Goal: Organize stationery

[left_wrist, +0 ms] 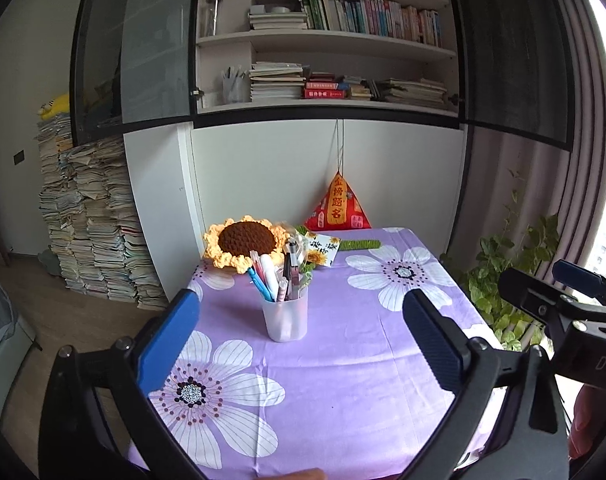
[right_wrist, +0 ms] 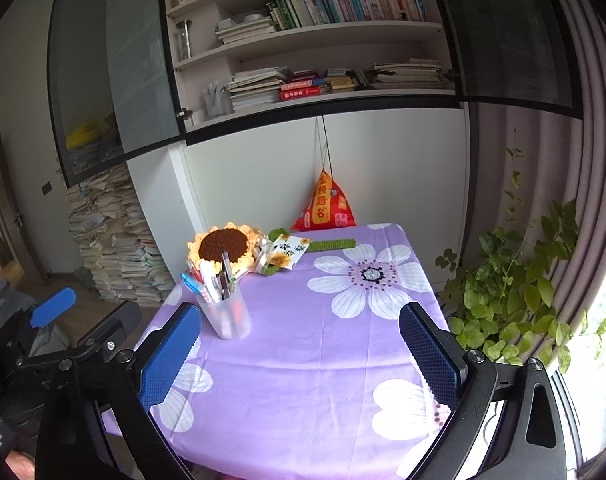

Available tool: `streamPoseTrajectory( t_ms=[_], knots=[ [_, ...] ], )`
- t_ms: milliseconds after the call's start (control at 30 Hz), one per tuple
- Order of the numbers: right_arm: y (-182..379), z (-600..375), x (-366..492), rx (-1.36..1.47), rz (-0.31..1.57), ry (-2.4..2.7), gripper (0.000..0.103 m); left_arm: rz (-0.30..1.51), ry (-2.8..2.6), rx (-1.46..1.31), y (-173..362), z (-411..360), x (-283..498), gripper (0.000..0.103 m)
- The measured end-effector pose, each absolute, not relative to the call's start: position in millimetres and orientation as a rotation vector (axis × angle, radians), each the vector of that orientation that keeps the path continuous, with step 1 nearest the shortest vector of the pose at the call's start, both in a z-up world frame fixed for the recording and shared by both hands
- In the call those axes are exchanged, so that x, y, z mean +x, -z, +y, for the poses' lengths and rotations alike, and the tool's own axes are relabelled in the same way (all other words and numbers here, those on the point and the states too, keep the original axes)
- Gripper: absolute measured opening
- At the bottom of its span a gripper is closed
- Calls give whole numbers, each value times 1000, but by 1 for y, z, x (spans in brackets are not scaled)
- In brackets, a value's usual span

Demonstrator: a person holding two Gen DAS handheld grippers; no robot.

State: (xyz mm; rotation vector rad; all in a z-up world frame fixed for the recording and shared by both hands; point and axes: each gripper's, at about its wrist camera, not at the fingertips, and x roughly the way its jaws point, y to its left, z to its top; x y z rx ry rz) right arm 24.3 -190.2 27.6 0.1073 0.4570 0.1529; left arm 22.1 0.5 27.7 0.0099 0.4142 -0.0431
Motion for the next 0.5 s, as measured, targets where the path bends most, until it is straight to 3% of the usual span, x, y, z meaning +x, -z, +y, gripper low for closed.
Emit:
streamPoseTrajectory(
  t_ms=[500],
  knots=[
    [-26,-182,18,66,427,-134,100,431,50,-6,-21,8,21,102]
  ],
)
